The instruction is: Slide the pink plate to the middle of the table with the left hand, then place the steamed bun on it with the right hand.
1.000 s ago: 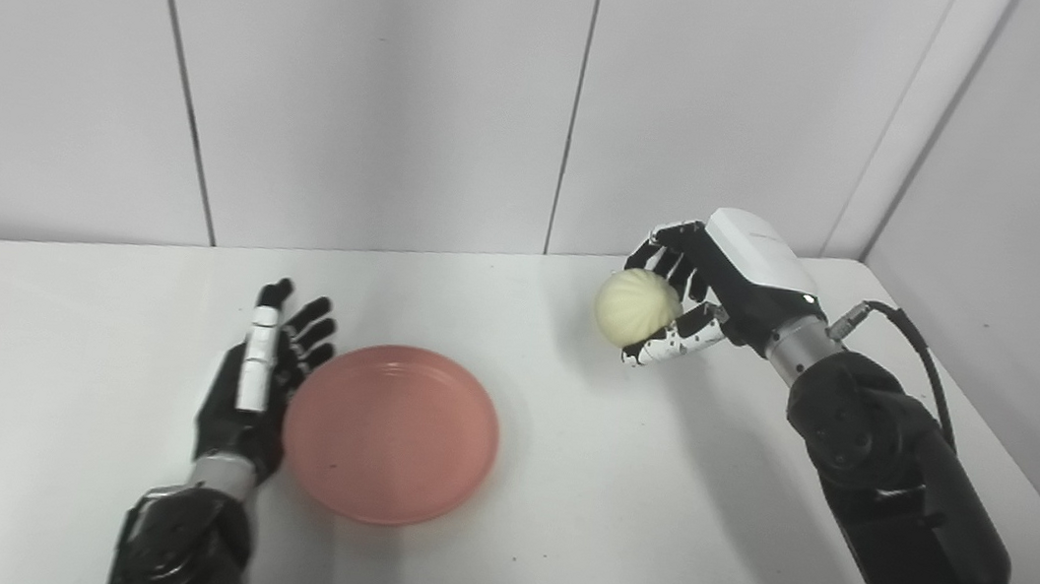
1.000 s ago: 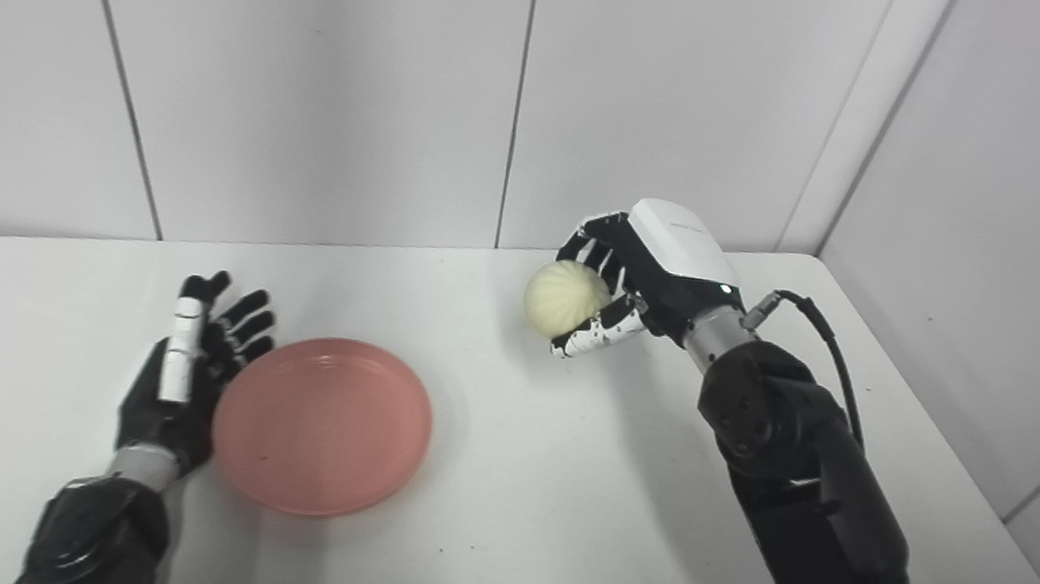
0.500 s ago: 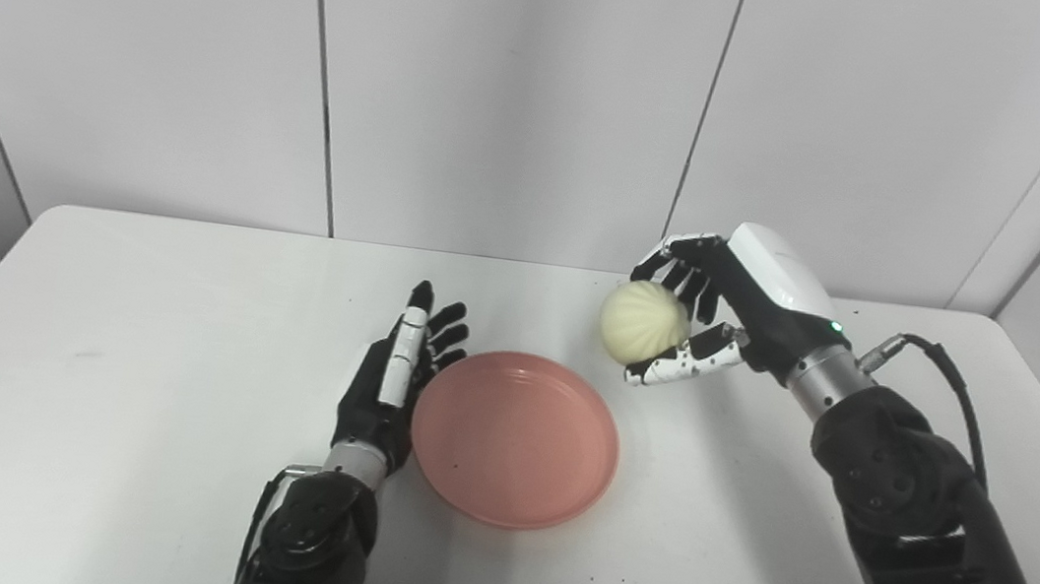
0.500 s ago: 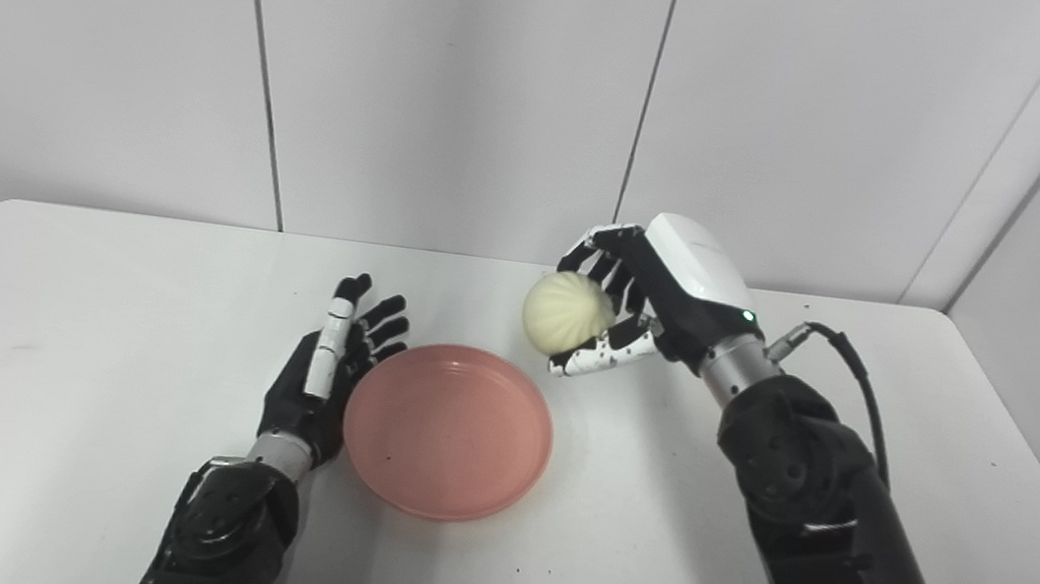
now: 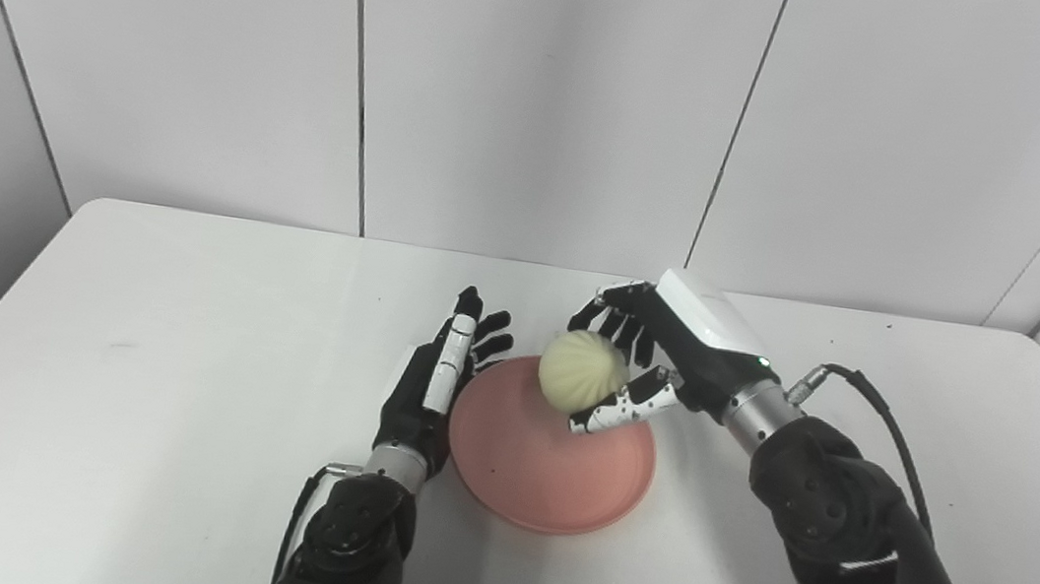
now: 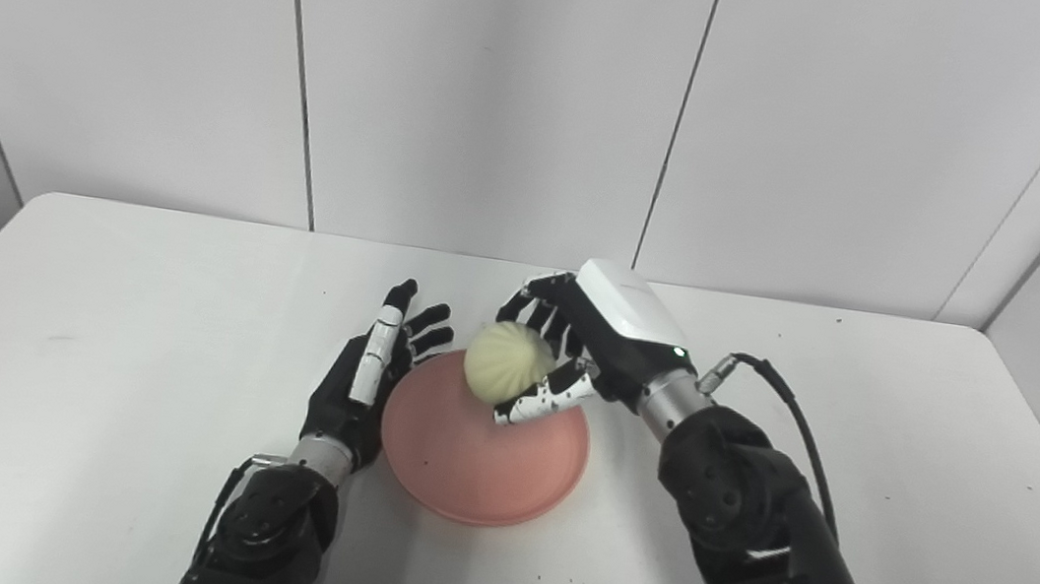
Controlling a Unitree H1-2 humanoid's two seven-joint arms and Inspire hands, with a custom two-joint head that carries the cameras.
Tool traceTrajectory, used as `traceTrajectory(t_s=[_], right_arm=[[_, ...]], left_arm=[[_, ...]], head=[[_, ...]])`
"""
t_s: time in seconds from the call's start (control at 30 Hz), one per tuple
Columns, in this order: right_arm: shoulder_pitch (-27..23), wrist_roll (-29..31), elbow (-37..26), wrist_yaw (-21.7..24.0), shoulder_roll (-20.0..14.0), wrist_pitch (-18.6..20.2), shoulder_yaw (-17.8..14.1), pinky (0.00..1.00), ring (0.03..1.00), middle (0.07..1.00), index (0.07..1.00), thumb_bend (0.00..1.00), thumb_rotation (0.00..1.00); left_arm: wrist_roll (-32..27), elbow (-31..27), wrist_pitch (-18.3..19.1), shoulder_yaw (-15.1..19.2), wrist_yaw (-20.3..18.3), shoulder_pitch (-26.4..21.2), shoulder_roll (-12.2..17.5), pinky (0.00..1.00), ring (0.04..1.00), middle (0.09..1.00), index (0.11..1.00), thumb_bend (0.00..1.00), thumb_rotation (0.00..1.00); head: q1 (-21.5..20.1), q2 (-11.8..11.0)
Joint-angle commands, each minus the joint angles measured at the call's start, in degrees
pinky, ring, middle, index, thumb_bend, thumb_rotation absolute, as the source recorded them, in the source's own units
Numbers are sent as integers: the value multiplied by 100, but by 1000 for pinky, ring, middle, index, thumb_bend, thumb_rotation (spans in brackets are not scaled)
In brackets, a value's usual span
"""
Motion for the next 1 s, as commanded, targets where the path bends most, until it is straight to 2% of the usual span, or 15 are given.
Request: traceTrajectory(t_s=[0.0,0.13,0.37,0.5,0.6,0.8,0.9,0.93,0.97], right_arm=[[-176,-92,28,-209,68,-263,3,341,398,447,512,527,0],[-196,-319,219,-330,177,-298,130,297,360,424,519,525,0],[-188,-633,739,-559,294,-483,363,363,418,456,506,529,0],[-154,-790,969,-660,299,-658,493,329,391,439,511,528,0],[-115,-949,1139,-803,292,-789,598,343,405,441,509,529,0],[-36,-1011,1224,-897,294,-877,624,393,457,459,510,529,7],[-13,-1016,1214,-901,278,-885,620,419,489,556,496,524,137],[-7,-1015,1199,-890,269,-872,617,420,491,559,496,524,141],[-1,-1017,1170,-866,263,-838,611,430,507,581,568,716,232]], left_arm=[[13,18,109,-12,19,-29,-50,813,858,885,996,653,967],[-4,-56,136,-9,-11,14,-25,812,860,882,988,653,962],[-99,-256,301,54,-87,90,33,817,862,881,996,660,949],[-121,-306,348,80,-148,113,74,809,860,878,989,673,940],[-138,-338,391,80,-159,125,101,809,856,867,984,678,935],[-153,-381,467,66,-170,138,129,815,855,858,978,669,925],[-157,-390,470,52,-196,141,145,822,858,857,980,659,931],[-158,-384,467,53,-199,140,149,822,858,857,980,658,932],[-159,-373,456,54,-200,136,153,818,856,857,980,658,932]], head=[[-13,11],[-81,35],[-283,69],[-353,91],[-389,105],[-417,113],[-438,118],[-451,115],[-457,115]])
